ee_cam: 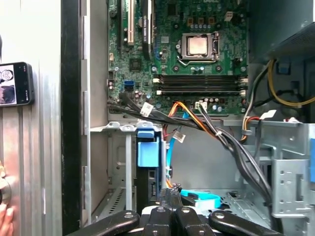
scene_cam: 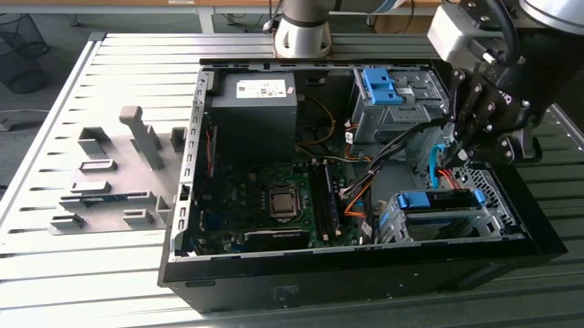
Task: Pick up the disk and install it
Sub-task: 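Insert the second disk wire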
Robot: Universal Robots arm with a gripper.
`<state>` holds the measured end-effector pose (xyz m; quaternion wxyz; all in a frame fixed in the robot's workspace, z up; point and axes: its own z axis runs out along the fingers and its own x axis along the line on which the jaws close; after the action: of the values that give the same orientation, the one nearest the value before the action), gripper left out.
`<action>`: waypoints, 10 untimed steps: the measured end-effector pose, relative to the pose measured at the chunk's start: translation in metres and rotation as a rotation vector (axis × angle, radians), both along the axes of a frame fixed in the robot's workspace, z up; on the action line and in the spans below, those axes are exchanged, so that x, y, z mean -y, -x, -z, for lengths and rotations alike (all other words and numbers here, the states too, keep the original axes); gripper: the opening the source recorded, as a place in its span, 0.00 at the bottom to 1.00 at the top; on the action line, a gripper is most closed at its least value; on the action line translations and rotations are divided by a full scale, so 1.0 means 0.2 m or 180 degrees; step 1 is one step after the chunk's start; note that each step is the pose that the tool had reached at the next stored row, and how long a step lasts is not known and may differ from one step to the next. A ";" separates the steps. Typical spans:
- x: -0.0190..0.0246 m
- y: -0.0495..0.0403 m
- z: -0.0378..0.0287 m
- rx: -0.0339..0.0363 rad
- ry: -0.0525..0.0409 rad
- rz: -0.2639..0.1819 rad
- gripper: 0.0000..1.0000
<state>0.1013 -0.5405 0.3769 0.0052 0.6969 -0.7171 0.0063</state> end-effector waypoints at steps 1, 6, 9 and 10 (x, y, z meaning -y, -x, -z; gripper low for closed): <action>-0.006 0.000 -0.004 0.0000 0.0001 0.0000 0.11; -0.045 0.000 -0.034 0.0000 0.0005 0.0003 0.11; -0.059 0.000 -0.039 0.0000 0.0005 0.0031 0.11; -0.062 0.000 -0.039 0.0000 0.0005 0.0052 0.11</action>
<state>0.1012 -0.5281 0.3848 0.0058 0.6911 -0.7227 0.0068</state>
